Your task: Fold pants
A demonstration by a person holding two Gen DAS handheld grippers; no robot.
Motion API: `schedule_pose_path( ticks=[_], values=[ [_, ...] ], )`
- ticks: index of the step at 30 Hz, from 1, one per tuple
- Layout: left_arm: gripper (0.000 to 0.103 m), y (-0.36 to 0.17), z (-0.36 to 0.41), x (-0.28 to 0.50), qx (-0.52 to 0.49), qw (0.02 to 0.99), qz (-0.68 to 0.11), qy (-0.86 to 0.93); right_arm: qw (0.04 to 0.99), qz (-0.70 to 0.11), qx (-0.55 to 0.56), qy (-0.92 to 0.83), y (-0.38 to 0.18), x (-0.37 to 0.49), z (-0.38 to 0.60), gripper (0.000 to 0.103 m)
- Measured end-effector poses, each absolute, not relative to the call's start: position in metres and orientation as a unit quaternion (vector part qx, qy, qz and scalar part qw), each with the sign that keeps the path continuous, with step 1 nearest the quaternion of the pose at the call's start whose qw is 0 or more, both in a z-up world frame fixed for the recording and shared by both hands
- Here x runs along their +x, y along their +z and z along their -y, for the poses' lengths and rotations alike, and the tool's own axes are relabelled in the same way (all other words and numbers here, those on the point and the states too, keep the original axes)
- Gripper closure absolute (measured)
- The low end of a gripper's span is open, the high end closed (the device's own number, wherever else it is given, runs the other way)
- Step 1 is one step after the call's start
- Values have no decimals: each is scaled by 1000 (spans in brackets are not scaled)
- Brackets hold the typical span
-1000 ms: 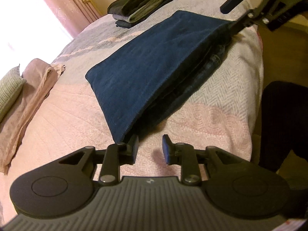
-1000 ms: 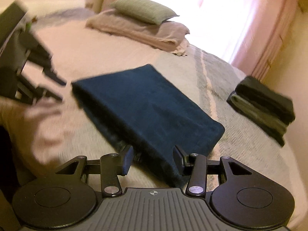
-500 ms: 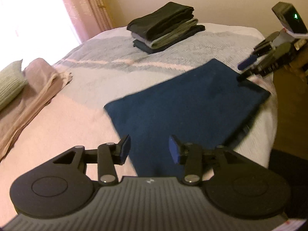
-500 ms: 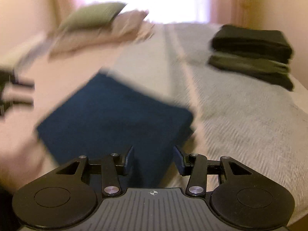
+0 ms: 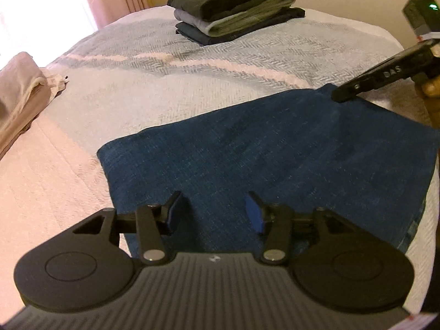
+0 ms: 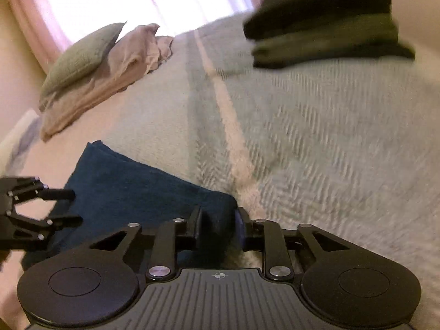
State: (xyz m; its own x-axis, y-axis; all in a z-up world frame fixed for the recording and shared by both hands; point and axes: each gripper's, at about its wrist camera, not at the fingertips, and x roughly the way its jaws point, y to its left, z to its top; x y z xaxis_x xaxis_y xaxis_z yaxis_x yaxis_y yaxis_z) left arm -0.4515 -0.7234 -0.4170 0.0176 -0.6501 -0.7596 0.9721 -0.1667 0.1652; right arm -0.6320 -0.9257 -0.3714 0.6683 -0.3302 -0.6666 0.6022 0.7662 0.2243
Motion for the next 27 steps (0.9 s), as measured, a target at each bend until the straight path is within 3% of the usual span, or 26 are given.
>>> schedule_pose_path(
  ticks=[4, 5, 7, 8, 9, 11, 16, 18, 22, 24, 25, 27],
  values=[
    [57, -396, 692, -451, 379, 610, -179, -672, 934, -284, 76, -204, -338, -649, 848, 76],
    [56, -391, 680, -452, 376, 607, -169, -679, 940, -284, 60, -178, -336, -651, 831, 72],
    [49, -382, 653, -455, 367, 598, -145, -698, 946, -297, 9, -128, -342, -655, 792, 52],
    [38, -379, 636, -458, 368, 590, -126, -707, 944, -306, -30, -118, -347, -654, 775, 39],
    [32, -378, 622, -463, 373, 582, -102, -715, 938, -317, -83, -110, -355, -652, 757, 34],
    [21, -383, 593, -477, 393, 563, -42, -726, 914, -351, -179, -93, -374, -642, 730, 33],
    [21, -420, 566, -508, 459, 520, 50, -719, 829, -420, -357, -94, -426, -617, 706, 34],
    [21, -441, 566, -517, 492, 514, 87, -697, 811, -426, -389, -97, -432, -615, 706, 46],
    [21, -476, 571, -525, 555, 504, 174, -638, 795, -439, -411, -76, -430, -616, 714, 54],
    [21, -492, 575, -524, 575, 494, 213, -617, 805, -432, -400, -72, -423, -619, 718, 64],
    [25, -498, 578, -524, 581, 488, 229, -609, 811, -432, -389, -70, -418, -621, 721, 66],
    [52, -504, 586, -523, 594, 476, 244, -601, 815, -440, -371, -64, -409, -616, 723, 70]
  ],
)
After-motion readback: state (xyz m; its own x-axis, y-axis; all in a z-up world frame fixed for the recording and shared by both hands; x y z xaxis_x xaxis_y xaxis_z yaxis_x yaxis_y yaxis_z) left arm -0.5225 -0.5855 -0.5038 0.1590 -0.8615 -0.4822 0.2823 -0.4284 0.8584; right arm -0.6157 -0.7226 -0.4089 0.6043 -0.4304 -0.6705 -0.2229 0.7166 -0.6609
